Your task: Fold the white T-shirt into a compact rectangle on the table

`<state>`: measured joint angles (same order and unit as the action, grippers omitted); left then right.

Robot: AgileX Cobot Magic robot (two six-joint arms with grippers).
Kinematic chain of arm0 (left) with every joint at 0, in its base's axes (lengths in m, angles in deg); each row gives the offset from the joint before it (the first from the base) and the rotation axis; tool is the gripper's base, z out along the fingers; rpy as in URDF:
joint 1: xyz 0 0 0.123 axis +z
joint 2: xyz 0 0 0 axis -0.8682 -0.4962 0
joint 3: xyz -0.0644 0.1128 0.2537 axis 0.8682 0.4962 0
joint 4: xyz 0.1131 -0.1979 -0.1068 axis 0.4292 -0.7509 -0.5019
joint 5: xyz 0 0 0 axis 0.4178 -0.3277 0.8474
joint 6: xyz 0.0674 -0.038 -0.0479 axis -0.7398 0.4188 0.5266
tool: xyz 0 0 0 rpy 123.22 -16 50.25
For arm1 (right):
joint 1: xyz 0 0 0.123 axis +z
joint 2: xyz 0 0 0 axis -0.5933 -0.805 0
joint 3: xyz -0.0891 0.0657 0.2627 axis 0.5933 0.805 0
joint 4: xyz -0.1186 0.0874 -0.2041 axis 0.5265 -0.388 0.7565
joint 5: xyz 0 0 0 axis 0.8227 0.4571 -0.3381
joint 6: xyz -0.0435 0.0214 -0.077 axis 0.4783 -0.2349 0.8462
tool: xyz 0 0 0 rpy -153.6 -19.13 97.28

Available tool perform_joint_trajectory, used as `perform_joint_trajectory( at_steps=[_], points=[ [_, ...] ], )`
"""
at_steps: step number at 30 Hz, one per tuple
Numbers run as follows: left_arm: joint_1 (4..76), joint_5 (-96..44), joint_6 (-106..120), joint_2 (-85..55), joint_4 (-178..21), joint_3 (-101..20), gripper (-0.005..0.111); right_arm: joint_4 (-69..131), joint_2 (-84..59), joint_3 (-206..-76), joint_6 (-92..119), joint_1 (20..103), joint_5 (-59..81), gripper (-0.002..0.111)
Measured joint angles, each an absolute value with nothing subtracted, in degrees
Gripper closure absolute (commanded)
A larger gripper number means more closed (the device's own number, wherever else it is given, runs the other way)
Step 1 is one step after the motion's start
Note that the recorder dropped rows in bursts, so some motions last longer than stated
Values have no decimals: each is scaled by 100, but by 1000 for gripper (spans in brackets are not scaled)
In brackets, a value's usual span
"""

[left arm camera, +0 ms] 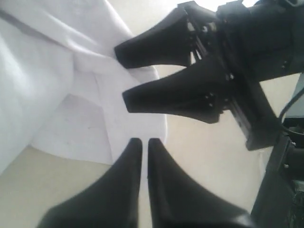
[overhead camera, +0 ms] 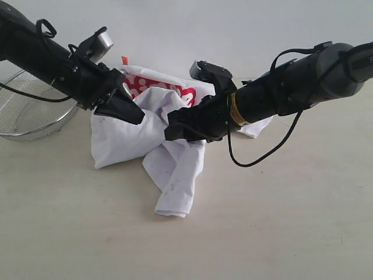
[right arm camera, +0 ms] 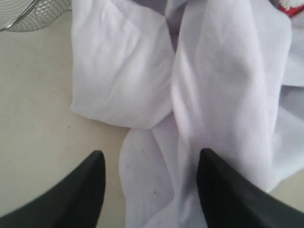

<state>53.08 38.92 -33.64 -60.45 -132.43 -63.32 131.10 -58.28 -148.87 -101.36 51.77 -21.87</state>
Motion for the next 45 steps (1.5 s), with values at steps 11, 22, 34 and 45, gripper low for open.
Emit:
perform_joint_trajectory(
  at_steps=[11,22,34,45],
  points=[
    [5200,2850,-3181,-6813,-13231,-6156,102,13119,-5828,-14842,-10133,5185,-3103,76],
    [5182,2070,-2830,-7082,-13108,-6156,102,13119,-5828,-14842,-10133,5185,-3512,76],
    [5173,1355,-1807,-7082,-12002,-6156,102,13119,-5828,-14842,-10133,5185,-3545,76],
    [5173,734,-1036,-6833,-11291,-6156,102,13119,-5828,-14842,-10124,5185,-3692,76]
  ],
)
